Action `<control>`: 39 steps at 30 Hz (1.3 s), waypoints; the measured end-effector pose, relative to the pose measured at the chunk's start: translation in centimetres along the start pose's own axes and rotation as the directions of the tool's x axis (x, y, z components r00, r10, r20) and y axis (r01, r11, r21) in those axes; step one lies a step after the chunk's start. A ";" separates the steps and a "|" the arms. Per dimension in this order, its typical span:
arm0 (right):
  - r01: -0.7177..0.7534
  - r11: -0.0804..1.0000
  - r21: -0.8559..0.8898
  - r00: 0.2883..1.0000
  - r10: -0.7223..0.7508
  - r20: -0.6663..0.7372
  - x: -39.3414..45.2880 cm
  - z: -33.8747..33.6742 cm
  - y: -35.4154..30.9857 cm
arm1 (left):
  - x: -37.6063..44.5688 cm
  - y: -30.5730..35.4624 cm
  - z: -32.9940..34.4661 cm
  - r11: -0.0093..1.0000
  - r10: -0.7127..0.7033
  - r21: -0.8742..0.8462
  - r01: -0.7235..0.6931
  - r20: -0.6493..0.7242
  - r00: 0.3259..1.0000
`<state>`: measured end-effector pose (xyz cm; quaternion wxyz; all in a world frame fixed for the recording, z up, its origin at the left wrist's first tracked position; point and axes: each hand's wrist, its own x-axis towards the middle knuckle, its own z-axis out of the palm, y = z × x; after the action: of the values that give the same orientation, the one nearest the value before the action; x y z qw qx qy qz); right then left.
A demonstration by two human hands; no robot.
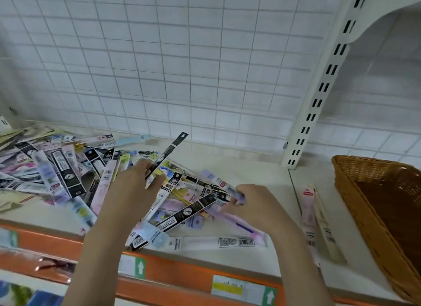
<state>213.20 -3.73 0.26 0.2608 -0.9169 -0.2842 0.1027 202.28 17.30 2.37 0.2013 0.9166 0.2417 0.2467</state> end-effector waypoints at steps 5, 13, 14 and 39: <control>0.015 0.995 -0.100 0.995 -0.005 0.097 -1.0 0.7 -0.3 | 0.0 0.0 0.7 0.999 0.041 0.002 -0.042 0.031 0.999; -0.086 0.994 -0.062 0.985 0.075 -0.153 -1.7 -1.9 1.6 | 0.1 2.4 2.5 0.992 0.066 0.083 -0.091 0.269 0.961; -0.102 0.993 -0.058 0.979 0.090 -0.185 -1.9 -2.3 1.9 | 0.1 2.7 2.6 0.991 0.052 0.100 -0.093 0.349 0.936; -0.035 0.971 -0.237 0.995 0.010 -0.104 -0.9 -1.9 0.7 | -0.1 4.1 1.2 0.945 0.181 -0.309 -0.108 0.218 0.959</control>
<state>213.44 -5.51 1.54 0.1618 -0.9487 -0.2704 0.0240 204.26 13.61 3.35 0.3445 0.9151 0.1074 0.1798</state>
